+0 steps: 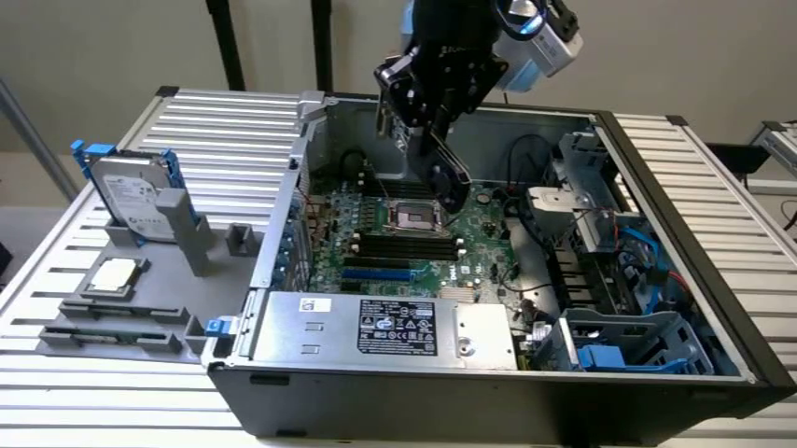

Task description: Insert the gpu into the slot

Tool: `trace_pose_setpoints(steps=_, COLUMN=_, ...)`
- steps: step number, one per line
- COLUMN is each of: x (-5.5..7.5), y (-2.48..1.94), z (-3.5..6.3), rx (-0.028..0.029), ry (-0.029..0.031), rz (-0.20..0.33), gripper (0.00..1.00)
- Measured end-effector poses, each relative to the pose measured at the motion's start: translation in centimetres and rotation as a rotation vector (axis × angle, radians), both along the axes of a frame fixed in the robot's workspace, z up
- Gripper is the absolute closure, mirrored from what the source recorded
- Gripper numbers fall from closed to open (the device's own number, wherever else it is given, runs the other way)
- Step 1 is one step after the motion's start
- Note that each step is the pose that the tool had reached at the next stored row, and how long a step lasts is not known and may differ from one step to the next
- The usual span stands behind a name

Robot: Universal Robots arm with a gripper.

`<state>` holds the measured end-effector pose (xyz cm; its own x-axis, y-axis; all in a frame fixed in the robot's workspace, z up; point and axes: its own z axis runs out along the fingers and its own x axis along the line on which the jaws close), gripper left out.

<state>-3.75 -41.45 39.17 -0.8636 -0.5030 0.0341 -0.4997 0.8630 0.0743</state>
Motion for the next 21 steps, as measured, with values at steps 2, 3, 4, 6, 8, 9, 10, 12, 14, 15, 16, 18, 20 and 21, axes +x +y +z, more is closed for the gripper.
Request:
trace_pose_setpoints(steps=2, x=0.0, y=0.00, z=-0.06, rx=0.0001, ry=-0.0010, rz=0.037, gripper=0.74)
trace_pose_setpoints(steps=3, x=0.0, y=0.00, z=-0.08, rx=0.0000, ry=-0.0015, rz=0.056, gripper=0.74)
trace_pose_setpoints(steps=4, x=0.0, y=0.00, z=-0.11, rx=0.0000, ry=-0.0019, rz=0.073, gripper=0.74)
trace_pose_setpoints(steps=6, x=0.0, y=0.00, z=-0.18, rx=-0.0001, ry=-0.0029, rz=0.110, gripper=0.74)
trace_pose_setpoints(steps=8, x=0.0, y=0.00, z=-0.28, rx=0.0000, ry=-0.0038, rz=0.146, gripper=0.74)
trace_pose_setpoints(steps=9, x=0.0, y=0.00, z=-0.35, rx=-0.0001, ry=-0.0039, rz=0.165, gripper=0.74)
trace_pose_setpoints(steps=10, x=0.0, y=0.00, z=-0.43, rx=-0.0002, ry=-0.0040, rz=0.183, gripper=0.74)
trace_pose_setpoints(steps=12, x=0.0, y=0.00, z=-0.61, rx=0.0000, ry=-0.0042, rz=0.218, gripper=0.74)
trace_pose_setpoints(steps=14, x=0.0, y=0.00, z=-0.80, rx=0.0000, ry=-0.0044, rz=0.256, gripper=0.74)
trace_pose_setpoints(steps=15, x=0.0, y=0.00, z=-0.88, rx=0.0002, ry=-0.0045, rz=0.273, gripper=0.74)
trace_pose_setpoints(steps=16, x=0.0, y=0.00, z=-0.98, rx=0.0002, ry=-0.0046, rz=0.292, gripper=0.74)
trace_pose_setpoints(steps=18, x=0.0, y=0.00, z=-1.16, rx=0.0003, ry=-0.0048, rz=0.328, gripper=0.74)
trace_pose_setpoints(steps=20, x=0.0, y=0.00, z=-1.34, rx=0.0004, ry=-0.0051, rz=0.364, gripper=0.74)
trace_pose_setpoints(steps=21, x=0.0, y=0.00, z=-1.42, rx=0.0003, ry=-0.0051, rz=0.382, gripper=0.74)
